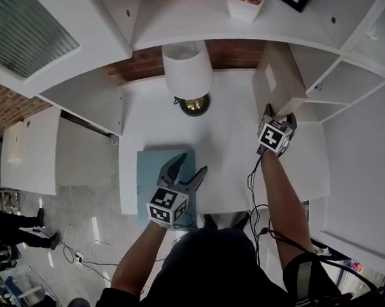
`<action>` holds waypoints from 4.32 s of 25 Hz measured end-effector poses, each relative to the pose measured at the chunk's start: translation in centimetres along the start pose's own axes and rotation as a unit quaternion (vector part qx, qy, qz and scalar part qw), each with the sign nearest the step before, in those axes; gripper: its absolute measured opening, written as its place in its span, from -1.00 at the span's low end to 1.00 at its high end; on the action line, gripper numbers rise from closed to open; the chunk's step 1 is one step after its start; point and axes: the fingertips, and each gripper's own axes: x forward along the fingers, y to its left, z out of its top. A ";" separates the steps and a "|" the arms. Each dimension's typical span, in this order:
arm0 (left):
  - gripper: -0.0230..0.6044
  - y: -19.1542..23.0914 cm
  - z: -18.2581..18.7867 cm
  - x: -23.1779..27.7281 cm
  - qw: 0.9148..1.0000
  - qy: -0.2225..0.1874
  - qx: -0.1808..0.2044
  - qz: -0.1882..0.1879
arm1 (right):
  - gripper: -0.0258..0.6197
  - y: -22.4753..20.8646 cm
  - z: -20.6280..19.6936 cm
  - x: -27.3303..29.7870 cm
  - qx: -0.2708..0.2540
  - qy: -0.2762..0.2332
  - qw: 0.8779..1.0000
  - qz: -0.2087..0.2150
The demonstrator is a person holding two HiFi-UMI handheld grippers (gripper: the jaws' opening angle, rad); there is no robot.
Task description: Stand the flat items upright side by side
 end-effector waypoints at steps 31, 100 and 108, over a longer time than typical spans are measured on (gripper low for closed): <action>0.01 -2.9 2.2 1.7 0.999 -0.030 -0.014 0.012 | -0.26 1.0 -1.5 -7.9 -0.026 -0.006 0.988 0.153; 0.08 12.3 -13.1 -15.0 0.972 0.109 -0.160 0.135 | 0.04 26.9 -16.9 -28.8 -0.046 0.187 0.843 0.503; 0.08 8.9 -8.5 -15.1 0.982 0.053 -0.082 0.162 | 0.03 23.8 -11.3 -29.9 -0.151 0.009 0.864 0.481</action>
